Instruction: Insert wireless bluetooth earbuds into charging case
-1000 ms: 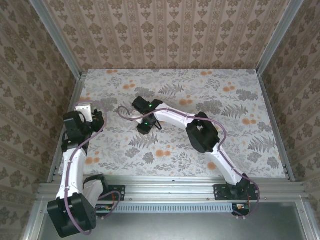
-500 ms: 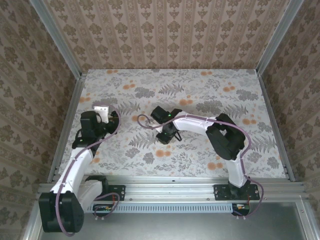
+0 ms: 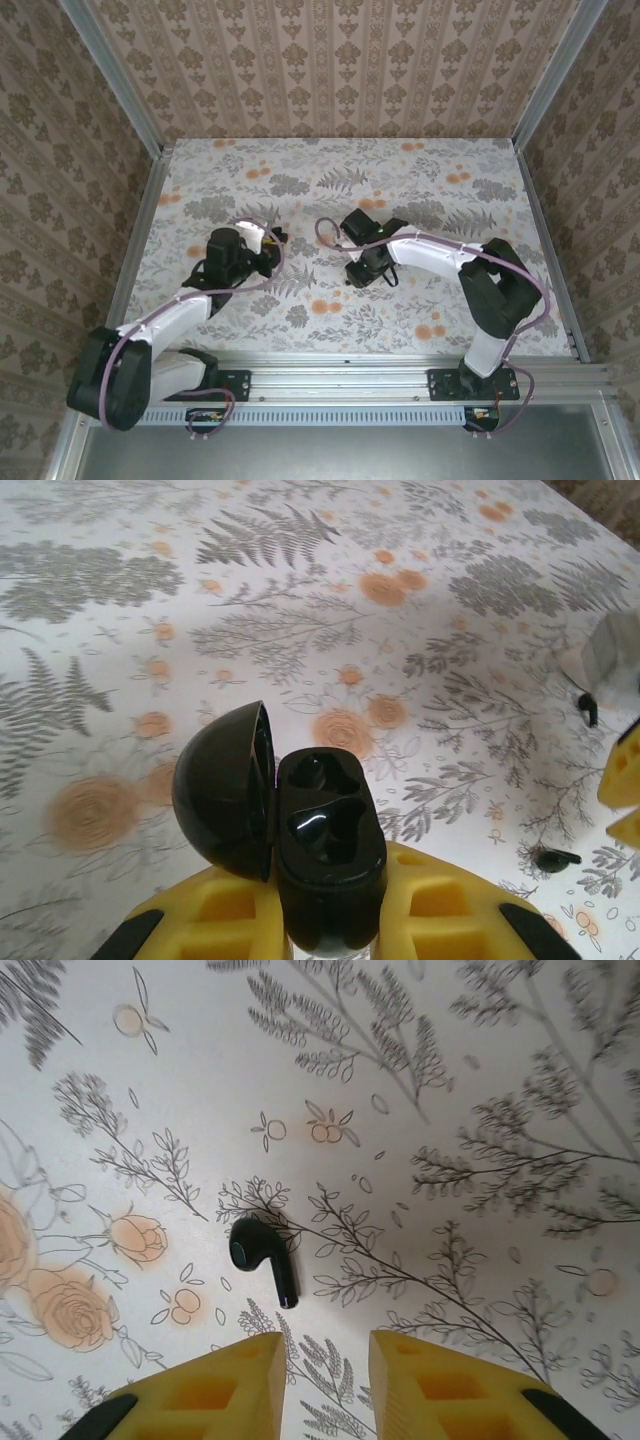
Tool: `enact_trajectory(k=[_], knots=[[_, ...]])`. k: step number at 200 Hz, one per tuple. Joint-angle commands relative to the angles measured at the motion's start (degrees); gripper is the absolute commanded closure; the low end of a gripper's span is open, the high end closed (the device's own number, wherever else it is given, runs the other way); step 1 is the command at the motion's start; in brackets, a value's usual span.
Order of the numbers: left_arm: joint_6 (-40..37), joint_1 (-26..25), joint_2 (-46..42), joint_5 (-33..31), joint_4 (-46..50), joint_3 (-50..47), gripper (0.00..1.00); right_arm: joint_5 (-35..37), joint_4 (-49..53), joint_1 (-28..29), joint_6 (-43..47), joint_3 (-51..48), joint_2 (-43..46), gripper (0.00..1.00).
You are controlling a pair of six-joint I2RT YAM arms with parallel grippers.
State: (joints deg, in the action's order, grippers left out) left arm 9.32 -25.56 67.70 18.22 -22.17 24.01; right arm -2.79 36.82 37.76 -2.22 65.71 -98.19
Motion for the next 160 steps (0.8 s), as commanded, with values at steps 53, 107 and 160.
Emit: enact_trajectory(k=[53, 107, 160], knots=[[-4.7, -4.3, 8.6, 3.8, -35.2, -12.7, 0.94, -10.5, 15.0, -2.2, 0.0, 8.0, 3.7, 0.54], [-5.3, -5.3, 15.9, 5.2, -51.4, -18.7, 0.95, -7.8, 23.7, -1.5, 0.4, 18.6, -7.1, 0.5], [-5.7, -6.0, 14.1, 2.1, -50.8, -19.3, 0.96, -6.6, 25.8, -1.1, 1.9, 24.7, -14.6, 0.5]])
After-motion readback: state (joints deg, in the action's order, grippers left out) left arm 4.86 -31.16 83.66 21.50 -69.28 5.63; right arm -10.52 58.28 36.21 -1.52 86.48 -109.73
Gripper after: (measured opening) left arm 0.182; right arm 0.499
